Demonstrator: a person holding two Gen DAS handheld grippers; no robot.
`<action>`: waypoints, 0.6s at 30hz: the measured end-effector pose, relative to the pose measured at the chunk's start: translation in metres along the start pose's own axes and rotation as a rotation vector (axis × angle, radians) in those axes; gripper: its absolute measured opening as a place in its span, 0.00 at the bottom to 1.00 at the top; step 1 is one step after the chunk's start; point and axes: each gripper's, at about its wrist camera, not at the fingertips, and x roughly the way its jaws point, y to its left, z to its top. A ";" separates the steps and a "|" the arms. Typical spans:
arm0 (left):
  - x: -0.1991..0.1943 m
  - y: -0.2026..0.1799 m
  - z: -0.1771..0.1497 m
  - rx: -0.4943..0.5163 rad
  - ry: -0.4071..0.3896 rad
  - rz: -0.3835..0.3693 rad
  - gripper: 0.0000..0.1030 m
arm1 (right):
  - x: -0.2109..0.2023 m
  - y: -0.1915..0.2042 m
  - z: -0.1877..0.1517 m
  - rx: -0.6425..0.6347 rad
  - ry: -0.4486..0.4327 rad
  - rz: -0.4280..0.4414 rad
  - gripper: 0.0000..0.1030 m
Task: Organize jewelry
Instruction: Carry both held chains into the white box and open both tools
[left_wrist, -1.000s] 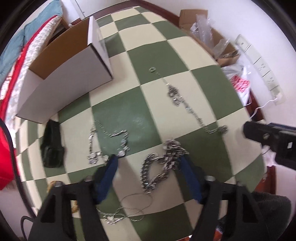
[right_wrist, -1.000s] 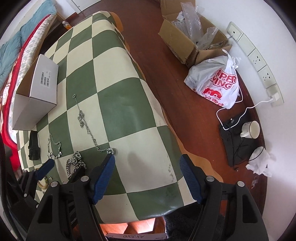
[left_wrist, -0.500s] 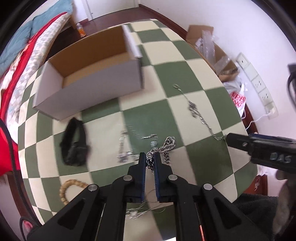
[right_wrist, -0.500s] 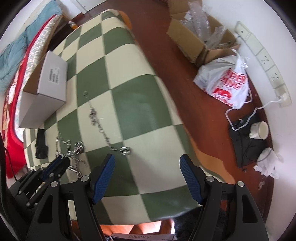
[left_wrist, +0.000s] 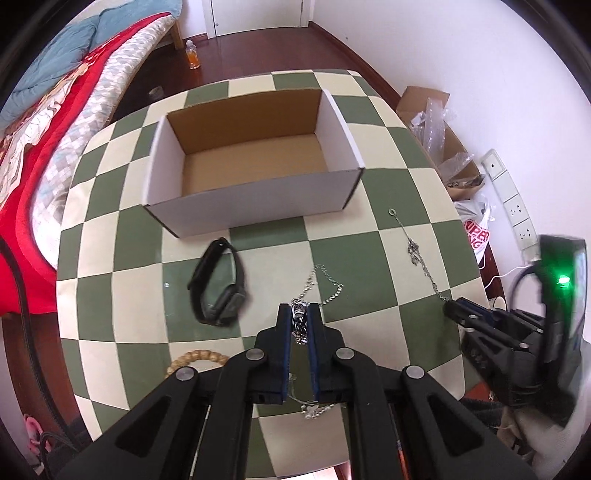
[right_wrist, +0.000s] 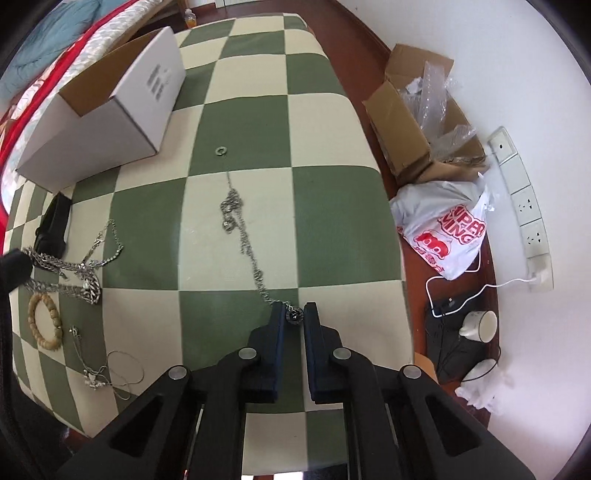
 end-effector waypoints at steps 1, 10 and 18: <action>-0.004 0.004 0.000 -0.008 -0.002 -0.005 0.05 | -0.004 -0.003 -0.002 0.030 -0.006 0.028 0.10; -0.051 0.017 0.018 -0.034 -0.069 -0.064 0.05 | -0.090 -0.031 -0.005 0.149 -0.159 0.166 0.10; -0.098 0.025 0.051 -0.025 -0.127 -0.126 0.05 | -0.154 -0.042 0.024 0.138 -0.253 0.202 0.10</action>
